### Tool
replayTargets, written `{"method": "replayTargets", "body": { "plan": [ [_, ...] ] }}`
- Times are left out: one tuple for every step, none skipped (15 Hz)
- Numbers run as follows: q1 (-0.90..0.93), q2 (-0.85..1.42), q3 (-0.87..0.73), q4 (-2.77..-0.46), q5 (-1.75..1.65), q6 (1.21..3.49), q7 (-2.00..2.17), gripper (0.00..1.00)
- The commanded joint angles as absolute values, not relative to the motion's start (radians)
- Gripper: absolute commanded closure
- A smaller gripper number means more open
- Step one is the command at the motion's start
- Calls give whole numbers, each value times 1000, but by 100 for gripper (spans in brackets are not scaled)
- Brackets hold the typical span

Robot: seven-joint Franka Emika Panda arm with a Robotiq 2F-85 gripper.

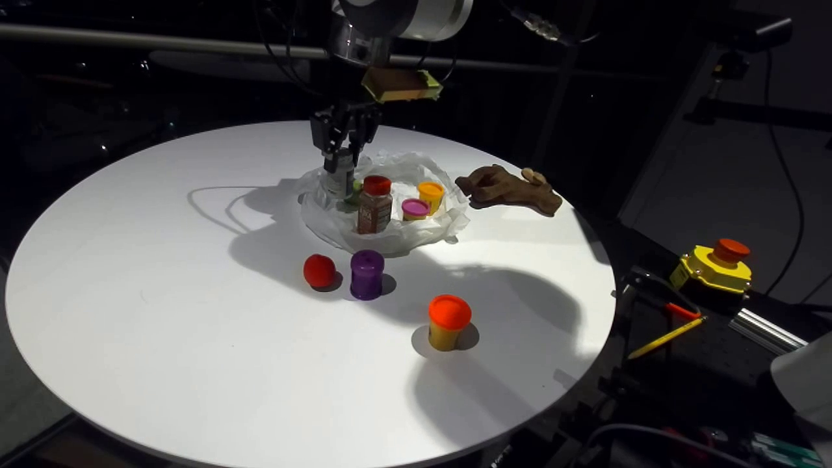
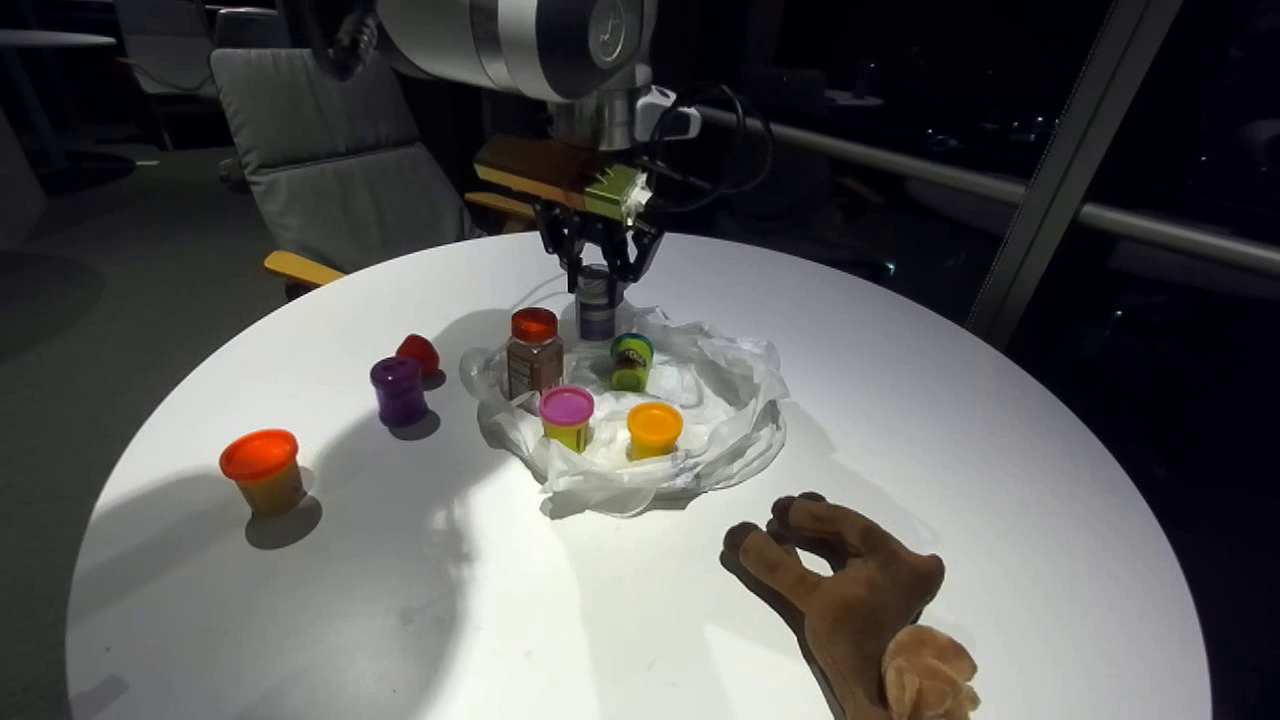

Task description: Put all the contents that are on the table in the white plastic bag

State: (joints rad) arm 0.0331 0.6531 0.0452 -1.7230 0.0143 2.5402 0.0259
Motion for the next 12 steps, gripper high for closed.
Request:
{"method": "replayTargets", "body": {
  "plan": [
    [20,678,53,-1686,45,2508,20,73],
    [12,683,57,-1687,56,2509,14,74],
    [8,683,61,-1690,64,2505,11,74],
    [6,681,64,-1697,70,2508,10,74],
    [2,685,66,-1697,78,2505,8,74],
    [1,685,67,-1703,81,2506,7,74],
    [-1,685,70,-1706,87,2508,5,35],
    [-1,679,70,-1718,89,2516,3,23],
    [-2,674,74,-1725,94,2524,0,16],
    [6,656,71,-1740,88,2530,6,10],
    [11,641,73,-1752,86,2535,10,2],
    [26,612,68,-1773,75,2540,23,0]
  ]
}}
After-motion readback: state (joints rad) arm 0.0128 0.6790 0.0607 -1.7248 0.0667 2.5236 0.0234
